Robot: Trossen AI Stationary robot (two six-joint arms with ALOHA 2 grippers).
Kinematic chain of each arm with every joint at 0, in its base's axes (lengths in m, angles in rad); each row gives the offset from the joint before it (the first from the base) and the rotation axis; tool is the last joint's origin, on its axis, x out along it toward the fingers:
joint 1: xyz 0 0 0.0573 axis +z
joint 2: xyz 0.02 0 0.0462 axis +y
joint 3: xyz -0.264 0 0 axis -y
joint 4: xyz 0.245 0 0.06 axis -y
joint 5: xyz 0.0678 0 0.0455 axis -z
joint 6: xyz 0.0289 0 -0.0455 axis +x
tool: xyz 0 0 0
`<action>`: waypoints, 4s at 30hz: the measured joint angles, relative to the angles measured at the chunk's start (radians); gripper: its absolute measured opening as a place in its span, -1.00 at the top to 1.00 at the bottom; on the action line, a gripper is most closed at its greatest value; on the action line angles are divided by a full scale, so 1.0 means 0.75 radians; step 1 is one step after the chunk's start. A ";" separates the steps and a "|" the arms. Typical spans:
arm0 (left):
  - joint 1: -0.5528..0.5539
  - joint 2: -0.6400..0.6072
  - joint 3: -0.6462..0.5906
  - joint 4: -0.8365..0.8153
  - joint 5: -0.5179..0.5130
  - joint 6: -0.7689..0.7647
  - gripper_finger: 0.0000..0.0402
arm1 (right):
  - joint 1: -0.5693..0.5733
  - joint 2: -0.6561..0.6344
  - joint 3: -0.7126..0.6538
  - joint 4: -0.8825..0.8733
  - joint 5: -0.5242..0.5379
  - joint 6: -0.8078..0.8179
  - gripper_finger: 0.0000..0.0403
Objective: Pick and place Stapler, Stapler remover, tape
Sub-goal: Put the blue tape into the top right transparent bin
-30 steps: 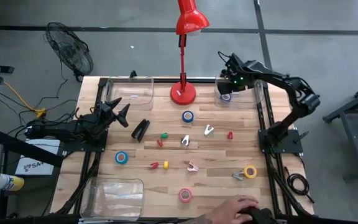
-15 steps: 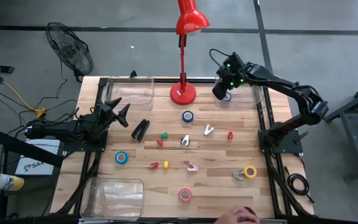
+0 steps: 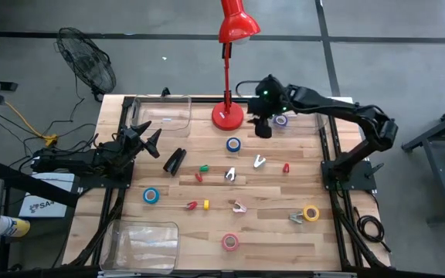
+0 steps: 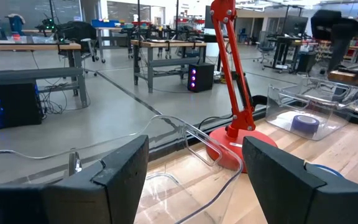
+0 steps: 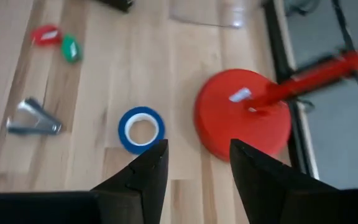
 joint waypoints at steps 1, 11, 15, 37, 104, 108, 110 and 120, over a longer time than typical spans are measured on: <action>0.000 0.000 0.000 0.000 0.000 0.000 -0.27 | 0.015 0.018 0.000 0.007 0.000 -0.037 0.19; 0.000 0.000 0.001 0.000 0.000 0.000 -0.27 | 0.108 0.227 -0.001 0.054 0.000 -0.171 0.26; 0.000 0.000 0.000 0.000 0.000 0.000 -0.27 | 0.129 0.307 -0.001 0.085 0.001 -0.150 0.25; 0.000 0.000 0.000 0.000 0.000 0.000 -0.27 | 0.246 0.552 -0.001 0.161 0.085 -0.129 0.28; 0.000 0.000 0.000 0.000 0.001 0.000 -0.27 | -0.574 -0.050 -0.403 -0.243 0.323 0.880 0.85; 0.000 0.000 0.000 0.000 0.000 0.000 -0.27 | -0.601 -0.050 -0.445 -0.135 0.330 0.916 0.85; 0.000 0.000 0.000 0.000 0.000 0.000 -0.27 | -0.611 -0.046 -0.465 -0.081 0.329 0.941 0.84; 0.000 0.000 0.000 0.000 0.000 0.000 -0.27 | -0.624 0.065 -0.481 -0.018 0.306 1.018 0.80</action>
